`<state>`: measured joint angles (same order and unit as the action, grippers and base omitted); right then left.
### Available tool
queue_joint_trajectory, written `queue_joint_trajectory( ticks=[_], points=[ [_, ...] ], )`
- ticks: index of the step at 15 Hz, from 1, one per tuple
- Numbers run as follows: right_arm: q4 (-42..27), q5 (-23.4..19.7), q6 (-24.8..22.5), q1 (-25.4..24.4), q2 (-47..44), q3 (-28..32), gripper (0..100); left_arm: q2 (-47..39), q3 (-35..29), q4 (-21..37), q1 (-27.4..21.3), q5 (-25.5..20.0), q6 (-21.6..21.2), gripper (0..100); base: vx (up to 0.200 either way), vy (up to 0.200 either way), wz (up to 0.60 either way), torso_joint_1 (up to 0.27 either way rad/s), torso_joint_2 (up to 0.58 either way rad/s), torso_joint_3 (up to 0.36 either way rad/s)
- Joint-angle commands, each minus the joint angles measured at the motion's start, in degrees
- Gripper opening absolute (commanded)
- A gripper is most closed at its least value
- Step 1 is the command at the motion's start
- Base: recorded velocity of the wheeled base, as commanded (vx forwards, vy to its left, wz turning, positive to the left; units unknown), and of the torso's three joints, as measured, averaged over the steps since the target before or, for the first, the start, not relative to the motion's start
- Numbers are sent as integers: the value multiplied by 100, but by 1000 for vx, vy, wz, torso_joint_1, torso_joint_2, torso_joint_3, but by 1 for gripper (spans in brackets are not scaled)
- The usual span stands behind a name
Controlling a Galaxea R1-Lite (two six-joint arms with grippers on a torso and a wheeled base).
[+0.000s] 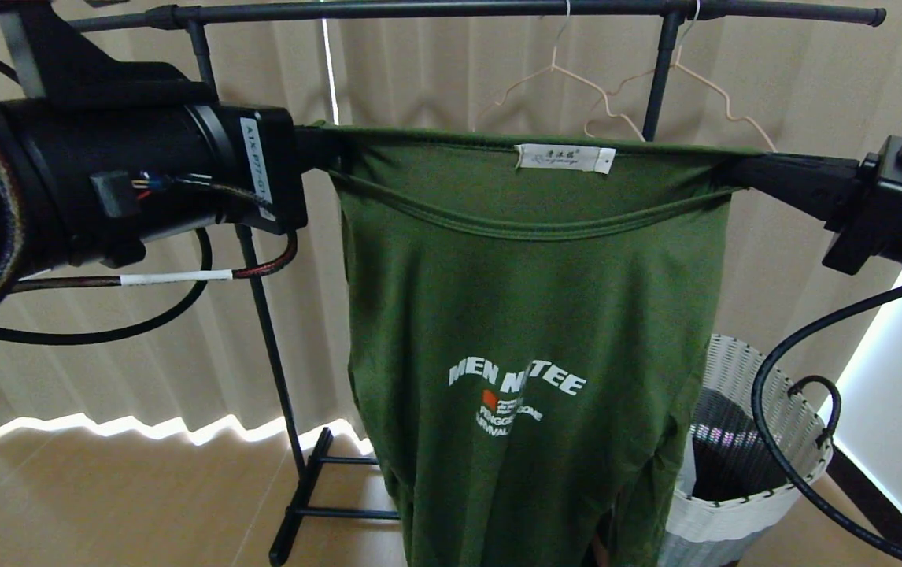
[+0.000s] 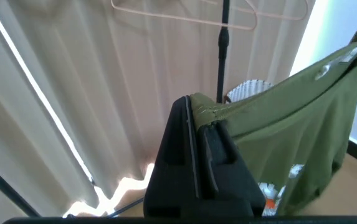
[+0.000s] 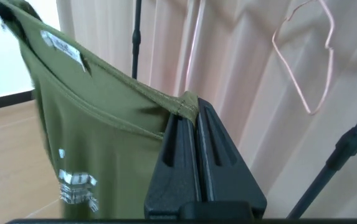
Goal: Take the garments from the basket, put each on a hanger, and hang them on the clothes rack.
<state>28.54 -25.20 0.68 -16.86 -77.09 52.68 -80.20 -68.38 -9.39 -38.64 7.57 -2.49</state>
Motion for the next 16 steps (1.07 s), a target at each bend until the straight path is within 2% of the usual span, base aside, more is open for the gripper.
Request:
queue_joint_trajectory(
  ticks=[1,2,6,11,13,16],
  points=[
    [-6,-3,2,-2,10,-3,0,-4,88,-11,6,-1,-24,0,0,0,0,0,0,0],
    [-59,-3,2,-2,19,-3,100,-13,88,-11,15,8,-33,0,0,0,0,0,0,0],
    [-33,-3,2,-10,36,-117,100,-22,114,-2,41,25,-41,0,0,0,0,0,0,0],
    [-68,-55,11,-195,335,-442,100,-162,193,-2,569,52,-252,0,0,0,0,0,0,0],
    [-15,-47,11,-423,450,-838,100,-233,325,16,630,227,-261,0,0,0,0,0,0,0],
    [-6,-64,20,-441,511,-864,100,-356,263,16,850,421,-270,0,0,0,0,0,0,0]
  ],
)
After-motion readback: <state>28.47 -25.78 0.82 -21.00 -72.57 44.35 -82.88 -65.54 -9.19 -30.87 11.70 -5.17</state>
